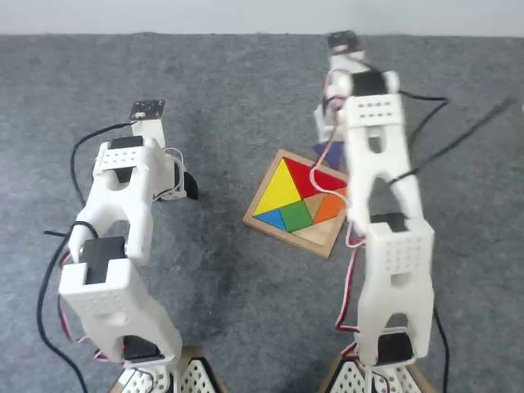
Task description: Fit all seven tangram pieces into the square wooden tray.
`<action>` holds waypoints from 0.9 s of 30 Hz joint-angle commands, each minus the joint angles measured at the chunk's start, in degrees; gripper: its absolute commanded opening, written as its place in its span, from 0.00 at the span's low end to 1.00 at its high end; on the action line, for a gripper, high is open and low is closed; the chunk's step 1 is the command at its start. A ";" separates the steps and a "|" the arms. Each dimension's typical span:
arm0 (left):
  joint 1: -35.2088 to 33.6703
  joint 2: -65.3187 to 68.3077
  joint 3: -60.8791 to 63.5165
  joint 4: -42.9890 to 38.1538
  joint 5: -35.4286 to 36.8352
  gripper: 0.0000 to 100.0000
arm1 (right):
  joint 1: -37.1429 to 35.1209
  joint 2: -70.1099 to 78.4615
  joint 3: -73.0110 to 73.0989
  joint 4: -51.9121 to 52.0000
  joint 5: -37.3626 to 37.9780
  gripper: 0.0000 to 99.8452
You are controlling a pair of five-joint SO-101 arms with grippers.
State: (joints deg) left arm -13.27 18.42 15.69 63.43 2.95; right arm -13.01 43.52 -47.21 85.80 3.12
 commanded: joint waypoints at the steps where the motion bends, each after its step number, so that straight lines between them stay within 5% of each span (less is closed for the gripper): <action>1: -0.18 -3.16 0.22 -0.79 -1.14 0.26 | -3.65 3.82 -3.78 -5.23 -0.62 0.28; 5: -0.09 -3.16 0.40 -1.58 -1.14 0.26 | -4.44 9.98 -9.76 -7.78 -1.58 0.32; 27: -0.09 -3.16 0.40 -1.49 -1.14 0.26 | 0.48 28.97 -33.93 3.82 -4.04 0.16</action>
State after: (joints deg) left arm -13.27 18.42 16.04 62.81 2.68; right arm -12.92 73.49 -78.77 87.12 -0.48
